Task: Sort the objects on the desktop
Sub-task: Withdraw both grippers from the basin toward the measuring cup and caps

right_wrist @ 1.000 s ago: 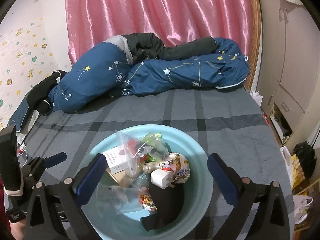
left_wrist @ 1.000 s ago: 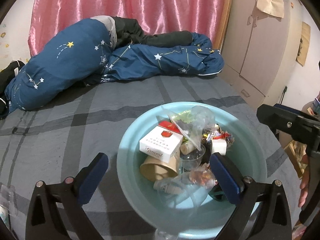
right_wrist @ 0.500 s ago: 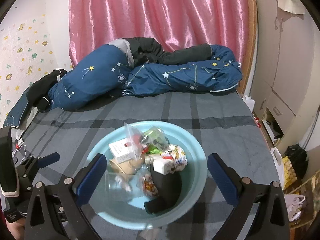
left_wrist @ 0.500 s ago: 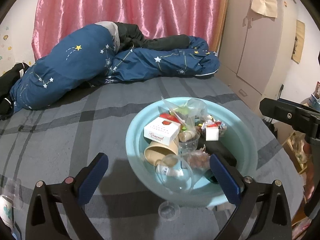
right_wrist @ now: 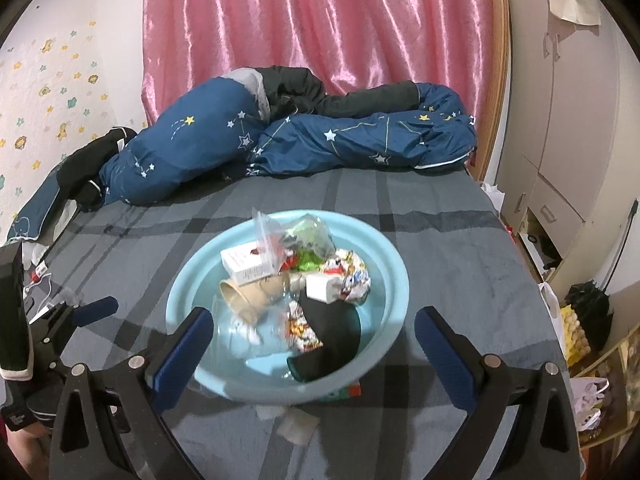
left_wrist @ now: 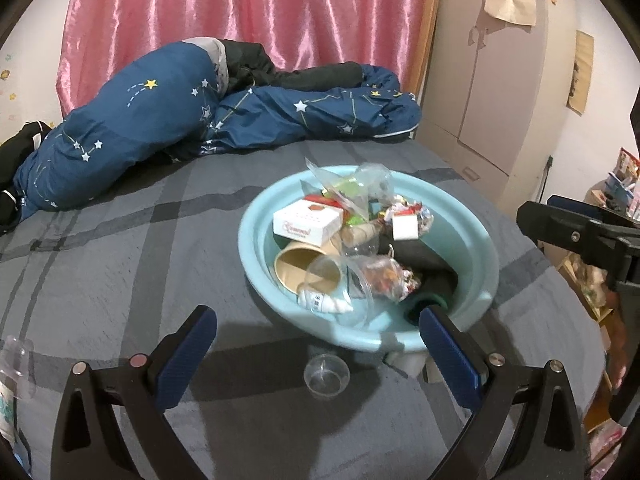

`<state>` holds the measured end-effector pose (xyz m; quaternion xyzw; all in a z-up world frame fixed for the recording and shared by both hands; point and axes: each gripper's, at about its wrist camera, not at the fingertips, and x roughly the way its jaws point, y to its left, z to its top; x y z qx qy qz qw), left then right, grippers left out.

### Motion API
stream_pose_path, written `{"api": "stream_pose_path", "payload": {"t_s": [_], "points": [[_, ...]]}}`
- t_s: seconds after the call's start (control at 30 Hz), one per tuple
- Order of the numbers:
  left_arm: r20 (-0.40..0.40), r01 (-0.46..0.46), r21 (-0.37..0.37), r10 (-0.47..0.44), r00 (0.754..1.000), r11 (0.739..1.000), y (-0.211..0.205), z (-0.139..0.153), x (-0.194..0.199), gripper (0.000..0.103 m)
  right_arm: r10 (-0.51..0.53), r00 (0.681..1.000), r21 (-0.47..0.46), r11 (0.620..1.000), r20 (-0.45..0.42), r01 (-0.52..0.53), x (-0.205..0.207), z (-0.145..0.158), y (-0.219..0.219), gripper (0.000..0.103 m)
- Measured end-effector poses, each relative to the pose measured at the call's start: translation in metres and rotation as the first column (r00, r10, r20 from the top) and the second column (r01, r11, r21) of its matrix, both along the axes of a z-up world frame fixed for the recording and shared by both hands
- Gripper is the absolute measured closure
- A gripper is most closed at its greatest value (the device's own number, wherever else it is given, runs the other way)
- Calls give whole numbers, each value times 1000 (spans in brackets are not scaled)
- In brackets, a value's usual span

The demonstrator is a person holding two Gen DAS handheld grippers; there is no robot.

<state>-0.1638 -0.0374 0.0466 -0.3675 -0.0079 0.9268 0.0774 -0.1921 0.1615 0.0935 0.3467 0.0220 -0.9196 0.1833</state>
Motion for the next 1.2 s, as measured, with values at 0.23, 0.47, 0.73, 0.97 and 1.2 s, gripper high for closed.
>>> {"api": "stream_pose_path", "payload": {"t_s": [0.23, 0.47, 0.73, 0.97, 1.2], "points": [[6, 25, 7, -25, 1000, 1000, 2, -16, 15, 0, -1, 1000, 14, 1000, 5, 1, 17, -19, 0, 0], [14, 54, 4, -54, 998, 999, 3, -35, 26, 0, 12, 1000, 37, 999, 10, -12, 32, -39, -2, 0], [41, 67, 16, -67, 997, 998, 2, -57, 33, 0, 31, 999, 59, 998, 27, -33, 45, -69, -7, 0], [79, 78, -1, -78, 994, 997, 3, -85, 34, 0, 34, 997, 83, 996, 74, -41, 43, -103, -12, 0], [106, 59, -8, -58, 993, 998, 2, -104, 31, 0, 32, 992, 109, 993, 121, -46, 33, -136, -19, 0]]}}
